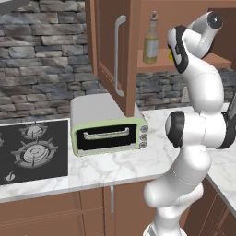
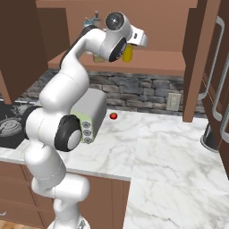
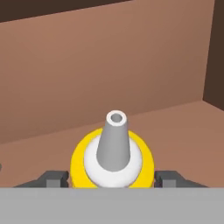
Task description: Pick the mustard and oil and vinegar bottle from the counter and place them in the cabinet.
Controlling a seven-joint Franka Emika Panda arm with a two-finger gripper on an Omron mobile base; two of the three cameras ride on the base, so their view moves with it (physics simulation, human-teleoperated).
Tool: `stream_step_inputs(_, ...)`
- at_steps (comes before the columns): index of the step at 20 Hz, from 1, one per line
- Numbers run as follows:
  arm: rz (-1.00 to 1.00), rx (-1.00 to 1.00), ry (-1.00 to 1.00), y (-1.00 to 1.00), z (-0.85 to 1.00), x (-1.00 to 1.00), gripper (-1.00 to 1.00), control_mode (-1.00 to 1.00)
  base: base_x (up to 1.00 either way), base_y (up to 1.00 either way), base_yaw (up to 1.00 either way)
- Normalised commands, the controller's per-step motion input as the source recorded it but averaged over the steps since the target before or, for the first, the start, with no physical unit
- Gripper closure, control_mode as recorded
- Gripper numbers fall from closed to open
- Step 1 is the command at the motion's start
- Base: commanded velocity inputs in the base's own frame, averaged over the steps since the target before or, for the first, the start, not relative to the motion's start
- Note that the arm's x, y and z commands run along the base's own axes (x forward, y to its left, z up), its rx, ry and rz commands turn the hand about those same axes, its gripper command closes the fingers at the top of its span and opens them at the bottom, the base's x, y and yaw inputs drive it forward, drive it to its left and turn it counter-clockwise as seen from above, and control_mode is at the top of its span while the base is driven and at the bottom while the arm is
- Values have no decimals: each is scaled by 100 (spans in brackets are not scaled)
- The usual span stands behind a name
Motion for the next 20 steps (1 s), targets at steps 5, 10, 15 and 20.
stream_step_inputs(5, 0, 0, -9, 0, -8, 1, -100, -100, 0, 0, 0)
stream_step_inputs(10, 0, 0, -8, 0, 0, 18, -100, -100, 0, 0, 0)
stream_step_inputs(15, 0, 0, -5, 0, 0, 38, -100, -100, 0, 0, 0)
stream_step_inputs(20, 0, 0, -7, 0, 3, 23, -100, -100, 0, 0, 0)
